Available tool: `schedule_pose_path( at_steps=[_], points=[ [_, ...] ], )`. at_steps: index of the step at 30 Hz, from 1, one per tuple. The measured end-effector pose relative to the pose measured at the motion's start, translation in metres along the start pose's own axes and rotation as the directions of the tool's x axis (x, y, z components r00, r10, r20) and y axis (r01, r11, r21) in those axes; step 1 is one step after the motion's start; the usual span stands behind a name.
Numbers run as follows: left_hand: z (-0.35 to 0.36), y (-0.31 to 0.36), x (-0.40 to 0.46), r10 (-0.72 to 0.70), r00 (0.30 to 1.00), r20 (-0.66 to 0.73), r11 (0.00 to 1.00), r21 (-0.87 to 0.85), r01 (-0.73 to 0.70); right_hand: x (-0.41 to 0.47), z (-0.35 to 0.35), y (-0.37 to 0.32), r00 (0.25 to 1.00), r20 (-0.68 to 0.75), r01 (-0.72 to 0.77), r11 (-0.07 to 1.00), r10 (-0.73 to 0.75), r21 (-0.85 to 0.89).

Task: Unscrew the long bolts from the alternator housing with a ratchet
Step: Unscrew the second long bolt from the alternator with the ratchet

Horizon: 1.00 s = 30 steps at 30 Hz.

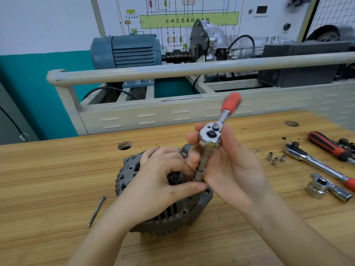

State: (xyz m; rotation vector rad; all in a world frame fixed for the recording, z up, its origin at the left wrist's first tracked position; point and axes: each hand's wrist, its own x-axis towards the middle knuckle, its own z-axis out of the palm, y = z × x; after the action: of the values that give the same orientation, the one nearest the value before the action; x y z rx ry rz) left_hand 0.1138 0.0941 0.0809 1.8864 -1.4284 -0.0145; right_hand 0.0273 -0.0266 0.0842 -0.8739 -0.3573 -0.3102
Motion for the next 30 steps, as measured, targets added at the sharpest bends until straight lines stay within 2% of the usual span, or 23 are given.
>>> schedule_pose_path(
  at_steps=[6, 12, 15, 22, 30],
  points=[
    [0.0038, 0.0028, 0.0005, -0.008, 0.999, -0.04, 0.998, 0.057, 0.011, -0.0026, 0.0034, -0.0004, 0.996, -0.033, 0.082, 0.997, -0.082, 0.009],
    [0.0004, -0.0005, -0.0004, 0.015, 0.999, 0.032, 0.998, 0.054, -0.017, 0.0003, 0.0037, -0.0006, 0.999, -0.032, -0.001, 0.999, 0.002, 0.036],
    [0.0007, -0.0014, 0.0003, -0.003, 1.0, 0.015, 0.999, 0.035, 0.003, 0.0003, 0.0033, -0.0004, 1.0, -0.031, -0.001, 0.999, 0.002, 0.045],
    [0.0041, 0.0022, 0.0001, -0.036, 0.999, -0.035, 0.999, 0.036, 0.037, -0.0027, 0.0037, -0.0001, 0.993, -0.074, 0.092, 0.996, -0.092, 0.001],
    [-0.0003, -0.0024, -0.0007, 0.025, 0.999, 0.042, 1.0, 0.0, -0.025, 0.0007, 0.0032, 0.0003, 0.999, -0.038, 0.018, 1.0, -0.017, 0.017]
  ],
)
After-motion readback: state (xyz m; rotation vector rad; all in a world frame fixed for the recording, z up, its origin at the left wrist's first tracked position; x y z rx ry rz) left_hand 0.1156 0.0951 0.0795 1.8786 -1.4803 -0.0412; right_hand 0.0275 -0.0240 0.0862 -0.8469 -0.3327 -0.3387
